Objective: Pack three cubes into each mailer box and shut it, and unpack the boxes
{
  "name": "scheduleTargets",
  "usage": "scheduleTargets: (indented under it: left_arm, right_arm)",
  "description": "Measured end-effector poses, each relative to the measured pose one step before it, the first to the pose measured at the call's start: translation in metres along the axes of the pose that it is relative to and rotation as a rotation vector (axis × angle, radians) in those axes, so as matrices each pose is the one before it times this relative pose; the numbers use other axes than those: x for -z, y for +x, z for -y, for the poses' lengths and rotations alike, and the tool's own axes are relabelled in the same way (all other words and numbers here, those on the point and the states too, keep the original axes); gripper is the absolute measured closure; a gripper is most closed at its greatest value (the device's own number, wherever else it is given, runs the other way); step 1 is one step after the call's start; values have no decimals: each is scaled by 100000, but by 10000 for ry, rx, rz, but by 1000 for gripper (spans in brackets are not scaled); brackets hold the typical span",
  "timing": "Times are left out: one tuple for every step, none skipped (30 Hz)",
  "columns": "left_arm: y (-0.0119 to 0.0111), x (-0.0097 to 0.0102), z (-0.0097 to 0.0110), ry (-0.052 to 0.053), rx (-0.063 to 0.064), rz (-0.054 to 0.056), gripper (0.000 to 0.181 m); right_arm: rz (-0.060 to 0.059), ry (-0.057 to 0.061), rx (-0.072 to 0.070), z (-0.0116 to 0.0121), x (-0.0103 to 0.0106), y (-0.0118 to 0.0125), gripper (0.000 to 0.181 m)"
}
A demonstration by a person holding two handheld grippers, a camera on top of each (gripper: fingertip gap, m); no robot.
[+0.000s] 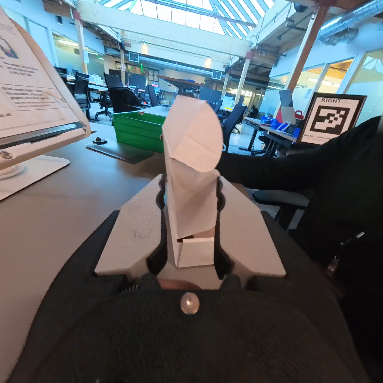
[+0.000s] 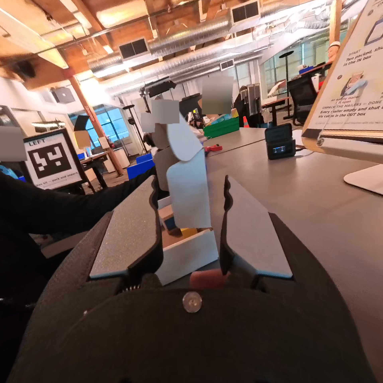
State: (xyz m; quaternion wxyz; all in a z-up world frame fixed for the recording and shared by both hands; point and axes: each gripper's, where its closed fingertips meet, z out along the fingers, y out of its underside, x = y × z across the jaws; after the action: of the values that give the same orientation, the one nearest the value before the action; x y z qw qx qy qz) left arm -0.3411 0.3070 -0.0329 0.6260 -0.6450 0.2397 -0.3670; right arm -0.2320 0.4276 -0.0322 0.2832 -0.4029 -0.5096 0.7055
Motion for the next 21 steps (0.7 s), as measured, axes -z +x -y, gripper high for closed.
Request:
scheduleTargets:
  left_arm:
    - [-261,163,-69,-6,94,98,132]
    - [-262,159,-41,-2,54,116,129]
    - [-164,158,21,44,57,63,127]
    - [-150,131,96,98,83,39,127]
    - [-116,49,142,139,109,1,128]
    - [-9,-95,48,82,102,-70,130]
    - [89,-225,-205,-85,50,-99,132]
    - [200,-339,-452,-244,-54,-107,133]
    - [302,-393,-542,-312,-132,-118,133]
    - [412,-349,-329,-209,-108,-170,133]
    - [334,-259,-27,-62,-67,-133,134]
    - [173,-232,25,-42,-86,-33,134]
    - [182,-208,-41,-78,-137,-32,135]
    - [239,-166,-48,-79,-125,-65,139]
    - [293,-148,0,-46,-115,-95,145]
    - [316,-112,4,-43,-140,-111,149]
    - [287,-82,2,-32,-152,-95,154]
    - [233,-47,10,-14,-105,-85,157]
    - [174,-50,-24,-31,-56,-73,162]
    - [190,-75,-85,-63,-47,-95,164]
    - [217,-124,-44,-28,-34,-108,164]
  right_arm:
    - [9,75,-56,-38,-148,198,118]
    - [29,-29,-8,-165,-194,122,116]
    - [59,-106,18,-266,-238,70,113]
    - [74,-95,27,-253,-240,31,114]
    - [91,-61,37,-182,-220,-7,114]
    - [105,-26,24,-96,-216,-67,115]
    - [153,36,17,40,-185,-192,116]
    - [208,77,18,116,-160,-334,117]
    - [231,44,41,98,-139,-435,117]
    - [194,-53,91,-56,-131,-454,117]
    - [101,-129,141,-172,-132,-347,119]
    - [57,-122,174,-178,-103,-294,120]
    - [40,-57,167,-72,-45,-270,120]
    - [31,11,136,85,15,-239,121]
    - [64,43,97,142,50,-257,124]
    - [92,14,72,90,91,-300,128]
    - [75,-41,60,-18,104,-269,132]
    - [35,-115,51,-168,97,-211,134]
    - [-19,-228,72,-392,76,-134,134]
    - [-69,-225,104,-422,44,-62,134]
    - [-59,-87,81,-173,51,-92,134]
